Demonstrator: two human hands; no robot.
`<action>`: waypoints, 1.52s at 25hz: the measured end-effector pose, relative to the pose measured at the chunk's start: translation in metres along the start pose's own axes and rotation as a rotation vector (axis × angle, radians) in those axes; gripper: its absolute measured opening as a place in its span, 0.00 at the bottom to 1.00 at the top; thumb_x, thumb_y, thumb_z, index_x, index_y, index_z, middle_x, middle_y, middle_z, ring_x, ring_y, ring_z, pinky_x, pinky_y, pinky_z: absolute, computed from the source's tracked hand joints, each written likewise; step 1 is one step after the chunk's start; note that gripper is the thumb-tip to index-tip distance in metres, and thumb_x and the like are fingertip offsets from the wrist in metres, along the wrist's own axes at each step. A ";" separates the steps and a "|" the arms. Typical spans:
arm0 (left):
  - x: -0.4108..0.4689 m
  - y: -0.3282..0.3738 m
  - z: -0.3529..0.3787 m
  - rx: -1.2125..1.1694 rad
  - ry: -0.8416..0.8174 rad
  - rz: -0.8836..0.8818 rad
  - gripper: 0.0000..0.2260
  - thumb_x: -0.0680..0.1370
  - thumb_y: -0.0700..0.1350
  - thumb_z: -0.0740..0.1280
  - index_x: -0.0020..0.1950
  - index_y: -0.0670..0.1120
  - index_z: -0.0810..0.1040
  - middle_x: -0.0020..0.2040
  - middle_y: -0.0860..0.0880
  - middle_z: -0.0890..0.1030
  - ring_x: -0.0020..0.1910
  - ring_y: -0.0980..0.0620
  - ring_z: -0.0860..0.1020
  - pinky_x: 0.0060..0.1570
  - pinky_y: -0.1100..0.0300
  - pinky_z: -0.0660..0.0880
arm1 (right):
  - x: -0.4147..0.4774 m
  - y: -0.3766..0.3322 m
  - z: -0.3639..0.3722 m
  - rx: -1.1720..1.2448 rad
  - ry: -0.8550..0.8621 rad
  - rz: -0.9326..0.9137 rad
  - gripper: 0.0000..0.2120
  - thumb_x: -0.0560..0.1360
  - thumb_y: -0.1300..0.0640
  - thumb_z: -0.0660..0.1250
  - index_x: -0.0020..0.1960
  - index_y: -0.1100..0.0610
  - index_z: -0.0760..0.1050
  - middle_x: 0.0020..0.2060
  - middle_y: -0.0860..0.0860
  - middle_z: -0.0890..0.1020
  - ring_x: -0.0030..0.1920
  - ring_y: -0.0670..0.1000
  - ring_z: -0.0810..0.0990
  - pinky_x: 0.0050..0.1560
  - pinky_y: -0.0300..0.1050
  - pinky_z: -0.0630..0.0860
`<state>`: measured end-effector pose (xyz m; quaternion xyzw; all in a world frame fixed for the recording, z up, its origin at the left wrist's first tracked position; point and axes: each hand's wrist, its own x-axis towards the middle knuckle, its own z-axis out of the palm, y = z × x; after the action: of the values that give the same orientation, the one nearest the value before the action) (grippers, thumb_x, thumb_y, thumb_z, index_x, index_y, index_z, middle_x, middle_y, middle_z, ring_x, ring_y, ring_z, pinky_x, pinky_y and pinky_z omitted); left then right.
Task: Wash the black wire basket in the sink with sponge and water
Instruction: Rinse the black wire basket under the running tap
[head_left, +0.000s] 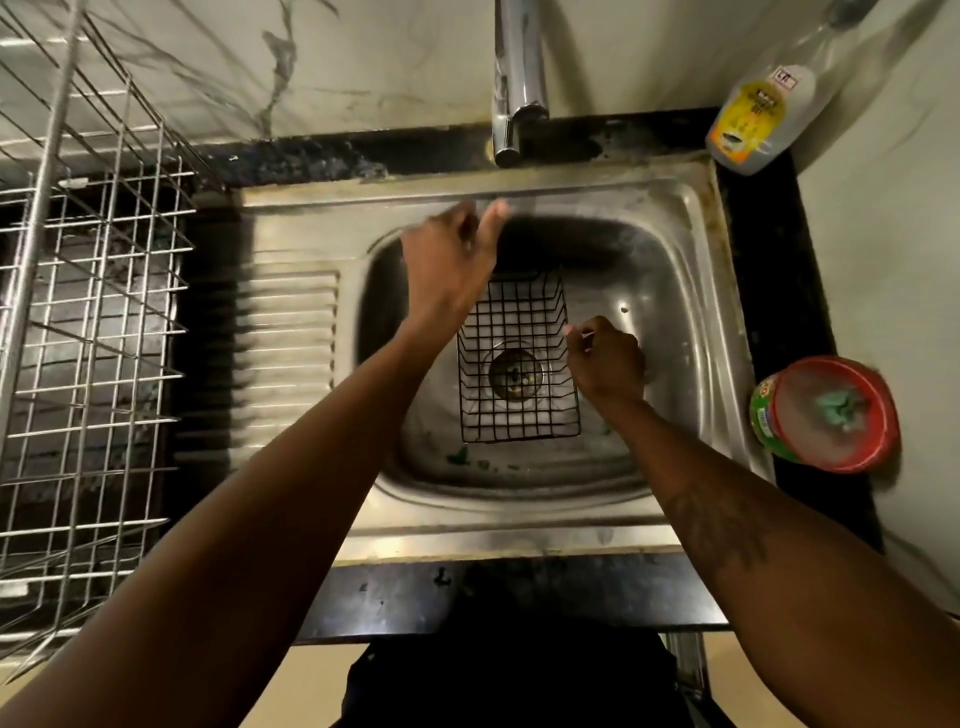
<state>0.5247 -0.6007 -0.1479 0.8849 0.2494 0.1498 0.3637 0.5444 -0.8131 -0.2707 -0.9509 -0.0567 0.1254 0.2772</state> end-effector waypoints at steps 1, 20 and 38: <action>0.012 0.020 -0.002 -0.052 0.068 0.058 0.20 0.81 0.63 0.61 0.42 0.50 0.81 0.34 0.53 0.80 0.34 0.59 0.78 0.45 0.77 0.68 | -0.001 -0.001 -0.002 -0.005 0.017 0.001 0.18 0.82 0.43 0.61 0.59 0.57 0.78 0.49 0.53 0.86 0.51 0.56 0.84 0.47 0.45 0.75; 0.071 0.085 -0.012 -0.269 0.080 0.051 0.21 0.67 0.62 0.78 0.40 0.45 0.82 0.32 0.56 0.80 0.32 0.63 0.82 0.33 0.70 0.76 | -0.021 -0.010 -0.008 0.113 0.035 -0.020 0.07 0.81 0.53 0.64 0.53 0.53 0.80 0.47 0.49 0.87 0.44 0.52 0.85 0.44 0.45 0.80; 0.088 0.052 0.016 -0.321 0.103 -0.461 0.09 0.76 0.47 0.73 0.41 0.42 0.82 0.37 0.48 0.84 0.36 0.54 0.83 0.43 0.58 0.83 | -0.018 -0.010 -0.005 0.117 0.029 -0.014 0.07 0.81 0.55 0.64 0.52 0.53 0.80 0.44 0.48 0.86 0.42 0.49 0.84 0.43 0.45 0.80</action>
<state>0.6224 -0.5932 -0.1146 0.7273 0.4353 0.1453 0.5104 0.5283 -0.8109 -0.2572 -0.9343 -0.0520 0.1128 0.3341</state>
